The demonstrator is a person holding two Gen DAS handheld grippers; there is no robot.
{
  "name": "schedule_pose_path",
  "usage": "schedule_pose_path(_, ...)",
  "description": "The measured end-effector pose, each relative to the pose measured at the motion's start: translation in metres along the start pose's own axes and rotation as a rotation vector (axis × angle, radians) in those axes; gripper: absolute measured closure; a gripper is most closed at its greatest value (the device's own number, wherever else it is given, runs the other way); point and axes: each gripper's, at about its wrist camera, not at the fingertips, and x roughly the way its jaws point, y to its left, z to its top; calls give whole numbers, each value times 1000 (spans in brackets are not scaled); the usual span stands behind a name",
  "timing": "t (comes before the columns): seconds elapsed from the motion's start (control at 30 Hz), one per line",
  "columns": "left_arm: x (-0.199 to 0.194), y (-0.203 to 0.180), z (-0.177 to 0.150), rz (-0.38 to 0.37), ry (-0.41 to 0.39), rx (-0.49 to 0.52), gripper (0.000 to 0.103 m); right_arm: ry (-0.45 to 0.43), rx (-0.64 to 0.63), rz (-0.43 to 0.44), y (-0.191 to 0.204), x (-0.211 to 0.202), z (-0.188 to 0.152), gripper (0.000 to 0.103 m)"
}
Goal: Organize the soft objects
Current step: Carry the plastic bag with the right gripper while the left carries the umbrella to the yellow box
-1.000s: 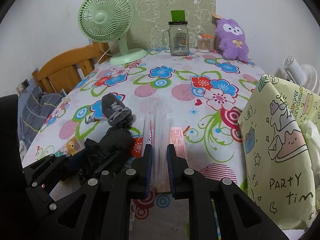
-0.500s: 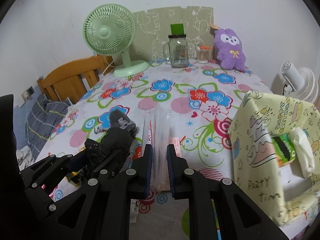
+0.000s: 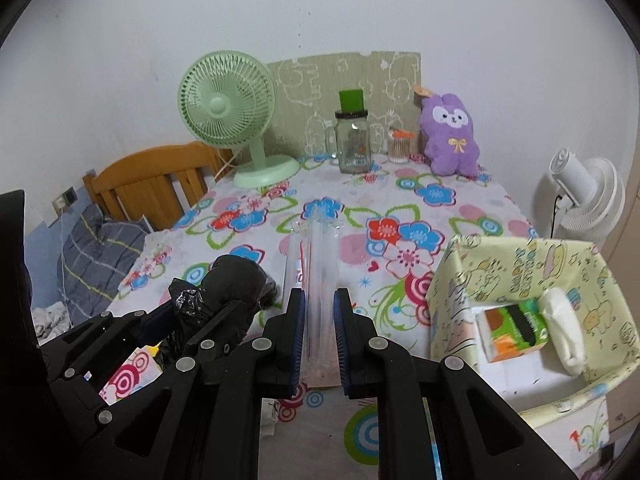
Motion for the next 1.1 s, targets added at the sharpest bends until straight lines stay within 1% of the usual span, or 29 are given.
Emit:
schedule_pose_path(0.23, -14, -12, 12, -9, -32, 2, 72, -31, -8, -11, -9, -21, 12, 85)
schedule_pose_path(0.57, -24, -39, 20, -35, -65, 17, 72, -55, -9, -43, -31, -39, 19, 85)
schedule_pose_path(0.8, -25, -63, 26, -67, -83, 29, 72, -73, -8, -76, -53, -51, 23, 85)
schedule_pose_path(1.1, -20, -90, 31, -96, -81, 62, 72, -80, 16, -100, -81, -56, 23, 85)
